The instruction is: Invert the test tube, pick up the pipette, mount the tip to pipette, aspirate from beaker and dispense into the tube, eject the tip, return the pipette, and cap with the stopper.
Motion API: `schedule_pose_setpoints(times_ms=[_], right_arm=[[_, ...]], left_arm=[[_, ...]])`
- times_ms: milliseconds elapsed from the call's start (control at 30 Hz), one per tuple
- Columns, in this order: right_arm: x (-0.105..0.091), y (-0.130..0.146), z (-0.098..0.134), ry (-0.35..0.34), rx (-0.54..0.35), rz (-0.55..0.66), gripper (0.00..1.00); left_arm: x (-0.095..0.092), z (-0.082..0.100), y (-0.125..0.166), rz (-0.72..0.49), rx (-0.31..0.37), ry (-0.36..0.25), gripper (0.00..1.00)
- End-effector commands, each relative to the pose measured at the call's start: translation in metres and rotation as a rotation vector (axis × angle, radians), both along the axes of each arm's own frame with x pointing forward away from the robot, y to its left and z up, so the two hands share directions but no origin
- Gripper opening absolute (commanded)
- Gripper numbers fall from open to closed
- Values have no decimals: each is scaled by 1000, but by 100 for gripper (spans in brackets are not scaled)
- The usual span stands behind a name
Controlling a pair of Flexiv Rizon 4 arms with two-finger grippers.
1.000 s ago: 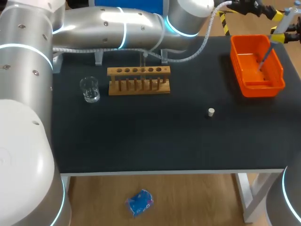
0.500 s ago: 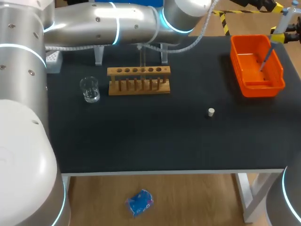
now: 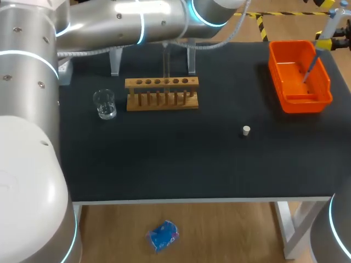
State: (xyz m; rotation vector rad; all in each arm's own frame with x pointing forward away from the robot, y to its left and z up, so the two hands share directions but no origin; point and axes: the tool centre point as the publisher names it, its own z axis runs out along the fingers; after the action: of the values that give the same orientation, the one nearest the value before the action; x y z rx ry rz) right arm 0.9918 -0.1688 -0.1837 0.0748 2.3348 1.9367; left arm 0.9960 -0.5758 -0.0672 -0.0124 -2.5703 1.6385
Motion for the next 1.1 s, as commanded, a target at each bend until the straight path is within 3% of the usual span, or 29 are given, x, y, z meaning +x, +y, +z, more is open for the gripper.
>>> schedule_pose_setpoints(times_ms=[33,1100], right_arm=[[-1,0,1,0,-3,-1,0],[-1,0,1,0,-3,-1,0]], left_arm=[[4,0,-9,-12,17,8,0],[-10,-44,-16,1,-8,112,0]])
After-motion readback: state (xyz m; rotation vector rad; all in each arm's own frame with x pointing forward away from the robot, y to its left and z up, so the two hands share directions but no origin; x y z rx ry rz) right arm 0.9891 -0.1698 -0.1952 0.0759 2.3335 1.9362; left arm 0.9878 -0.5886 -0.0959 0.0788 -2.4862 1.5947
